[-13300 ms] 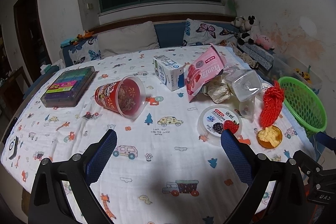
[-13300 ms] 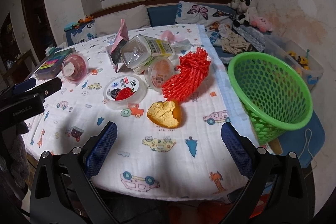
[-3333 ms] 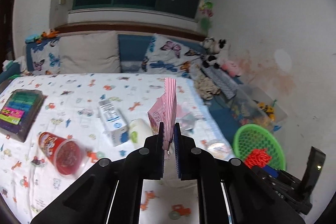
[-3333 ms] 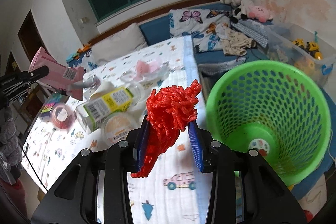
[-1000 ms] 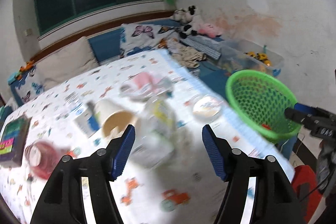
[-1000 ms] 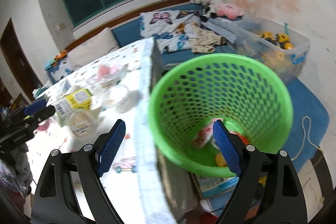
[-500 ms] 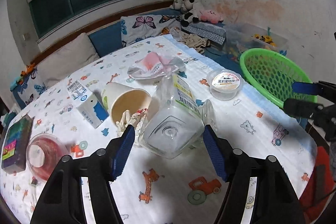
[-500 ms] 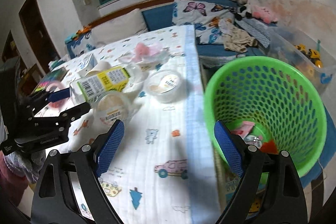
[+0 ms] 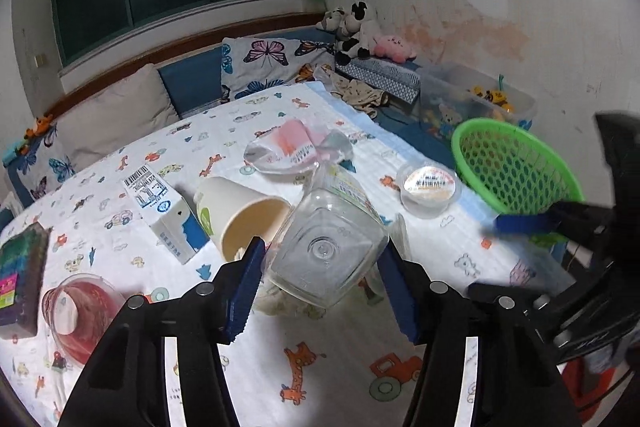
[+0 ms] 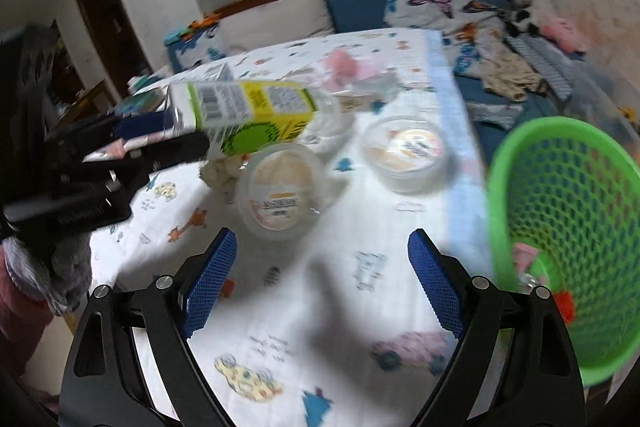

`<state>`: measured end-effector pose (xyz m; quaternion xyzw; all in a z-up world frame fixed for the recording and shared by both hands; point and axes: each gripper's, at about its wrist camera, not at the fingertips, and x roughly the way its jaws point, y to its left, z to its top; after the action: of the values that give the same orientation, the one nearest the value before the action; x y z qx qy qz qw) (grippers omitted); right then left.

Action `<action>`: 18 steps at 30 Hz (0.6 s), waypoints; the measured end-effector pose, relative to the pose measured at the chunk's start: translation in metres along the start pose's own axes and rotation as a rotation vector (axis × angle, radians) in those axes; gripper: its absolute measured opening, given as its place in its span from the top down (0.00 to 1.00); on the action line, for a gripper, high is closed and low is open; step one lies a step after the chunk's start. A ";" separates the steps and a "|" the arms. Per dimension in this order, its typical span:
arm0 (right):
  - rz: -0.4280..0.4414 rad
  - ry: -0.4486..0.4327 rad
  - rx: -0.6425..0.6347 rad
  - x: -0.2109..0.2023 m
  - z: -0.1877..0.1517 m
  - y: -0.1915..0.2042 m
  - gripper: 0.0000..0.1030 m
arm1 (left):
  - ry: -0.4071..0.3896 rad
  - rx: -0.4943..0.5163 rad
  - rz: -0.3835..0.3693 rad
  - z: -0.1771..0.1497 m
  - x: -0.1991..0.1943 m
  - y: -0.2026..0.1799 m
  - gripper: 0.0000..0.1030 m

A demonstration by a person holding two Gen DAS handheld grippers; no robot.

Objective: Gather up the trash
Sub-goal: 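Reach the right gripper to the clear plastic lid and grasp it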

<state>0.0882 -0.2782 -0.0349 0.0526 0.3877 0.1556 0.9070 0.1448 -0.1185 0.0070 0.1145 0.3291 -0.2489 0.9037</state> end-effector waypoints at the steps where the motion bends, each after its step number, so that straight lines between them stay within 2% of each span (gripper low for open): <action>1: 0.018 0.004 -0.007 0.004 0.001 0.001 0.15 | 0.000 -0.008 -0.009 0.002 0.000 0.003 0.46; 9: 0.134 0.049 -0.013 0.040 0.022 0.003 0.15 | 0.019 -0.083 -0.083 0.016 0.005 0.031 0.47; 18: 0.176 0.106 -0.004 0.076 0.035 0.002 0.15 | 0.033 -0.126 -0.116 0.026 0.011 0.045 0.46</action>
<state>0.1625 -0.2506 -0.0620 0.0765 0.4285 0.2378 0.8683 0.1895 -0.0938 0.0214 0.0424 0.3650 -0.2775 0.8877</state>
